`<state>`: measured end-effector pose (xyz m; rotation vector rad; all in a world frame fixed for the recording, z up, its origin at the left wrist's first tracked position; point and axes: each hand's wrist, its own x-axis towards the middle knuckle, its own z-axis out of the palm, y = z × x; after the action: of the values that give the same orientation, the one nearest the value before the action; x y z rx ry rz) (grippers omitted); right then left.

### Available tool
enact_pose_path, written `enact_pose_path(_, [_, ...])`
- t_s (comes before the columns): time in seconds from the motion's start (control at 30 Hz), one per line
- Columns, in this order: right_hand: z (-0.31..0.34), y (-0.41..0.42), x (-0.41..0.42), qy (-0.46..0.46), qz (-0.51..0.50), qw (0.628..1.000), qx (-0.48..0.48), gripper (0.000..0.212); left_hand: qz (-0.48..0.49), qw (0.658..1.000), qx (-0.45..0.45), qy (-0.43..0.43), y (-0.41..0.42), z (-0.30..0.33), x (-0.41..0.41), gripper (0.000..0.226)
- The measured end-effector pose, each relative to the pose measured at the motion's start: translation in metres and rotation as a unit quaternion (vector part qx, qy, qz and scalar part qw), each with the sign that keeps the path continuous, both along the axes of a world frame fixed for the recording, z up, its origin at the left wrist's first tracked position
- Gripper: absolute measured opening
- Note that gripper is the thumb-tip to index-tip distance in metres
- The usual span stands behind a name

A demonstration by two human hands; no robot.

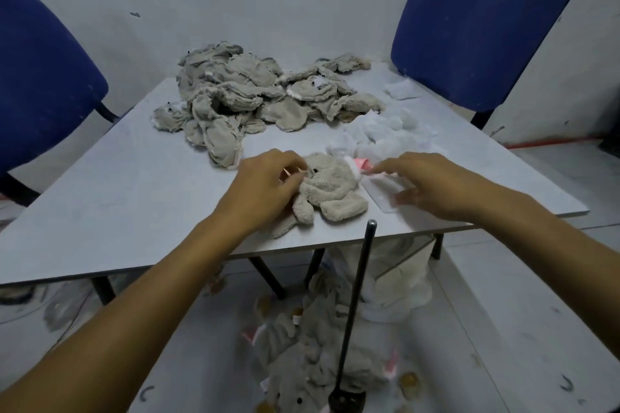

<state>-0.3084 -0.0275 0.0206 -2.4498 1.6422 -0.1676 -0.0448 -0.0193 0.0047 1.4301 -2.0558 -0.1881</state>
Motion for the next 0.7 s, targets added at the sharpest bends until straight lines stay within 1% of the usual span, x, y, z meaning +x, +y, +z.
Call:
enact_pose_path(0.07, [-0.001,-0.002,-0.001,0.037,0.000,0.999,0.002,0.065,0.029,0.999,0.034,0.007,-0.005,-0.002,-0.005,0.012])
enact_pose_path(0.13, [-0.003,-0.004,0.001,0.047,-0.009,0.999,-0.021,0.059,0.051,0.994,0.093,0.021,-0.010,-0.003,-0.009,0.011])
enact_pose_path(0.17, [-0.005,-0.005,0.002,0.040,-0.011,0.998,-0.037,0.055,0.061,0.991,0.116,0.011,-0.012,-0.003,-0.010,0.012])
enact_pose_path(0.23, [-0.006,-0.006,0.003,0.011,-0.010,0.998,-0.062,0.046,0.070,0.986,0.144,-0.036,-0.017,-0.001,-0.011,0.017])
enact_pose_path(0.33, [-0.004,-0.008,0.002,-0.049,-0.014,0.992,-0.113,0.030,0.058,0.978,0.173,-0.104,-0.021,0.006,-0.011,0.021])
enact_pose_path(0.4, [-0.003,-0.009,0.002,-0.094,-0.024,0.983,-0.153,0.017,0.047,0.977,0.163,-0.130,-0.024,0.007,-0.014,0.025])
enact_pose_path(0.47, [-0.002,-0.011,0.004,-0.163,-0.045,0.972,-0.162,0.010,0.023,0.983,0.124,-0.137,-0.025,0.004,-0.019,0.025])
enact_pose_path(0.57, [-0.002,-0.012,0.011,-0.280,-0.085,0.947,-0.133,0.012,-0.025,0.988,0.061,-0.137,-0.026,-0.001,-0.029,0.015])
enact_pose_path(0.63, [0.000,-0.011,0.018,-0.323,-0.104,0.926,-0.167,0.015,-0.037,0.991,0.037,-0.123,-0.025,-0.005,-0.035,0.013])
enact_pose_path(0.7, [0.004,-0.006,0.028,-0.367,-0.101,0.902,-0.205,0.021,-0.024,0.995,0.009,-0.097,-0.023,-0.006,-0.041,0.014])
